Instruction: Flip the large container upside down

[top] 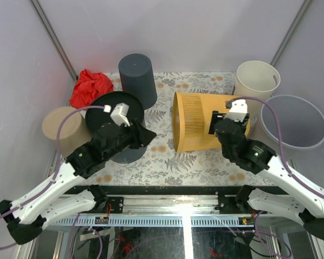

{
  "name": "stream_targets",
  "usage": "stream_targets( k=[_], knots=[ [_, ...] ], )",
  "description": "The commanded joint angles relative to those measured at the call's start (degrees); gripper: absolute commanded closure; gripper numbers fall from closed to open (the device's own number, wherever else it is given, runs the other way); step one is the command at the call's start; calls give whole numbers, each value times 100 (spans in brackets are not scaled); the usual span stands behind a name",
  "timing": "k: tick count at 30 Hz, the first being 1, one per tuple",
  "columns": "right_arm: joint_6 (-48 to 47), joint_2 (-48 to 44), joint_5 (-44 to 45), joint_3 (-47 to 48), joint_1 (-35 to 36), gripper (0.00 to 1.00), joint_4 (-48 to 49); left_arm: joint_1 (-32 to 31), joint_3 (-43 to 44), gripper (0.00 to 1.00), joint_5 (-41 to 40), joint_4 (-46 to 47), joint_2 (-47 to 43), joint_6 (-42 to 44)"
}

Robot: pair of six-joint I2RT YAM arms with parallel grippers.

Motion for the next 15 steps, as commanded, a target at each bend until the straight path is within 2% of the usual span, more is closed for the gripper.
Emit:
stream_targets(
  k=[1,9,15],
  knots=[
    [144,-444,-208,-124,-313,22,400,-465,475,52,-451,496,583,-26],
    [-28,-335,-592,-217,-889,19,522,-893,903,52,-761,831,1591,-102],
    [-107,-95,-1713,-140,-2109,19,744,-971,1015,52,-761,1134,1959,-148]
  ],
)
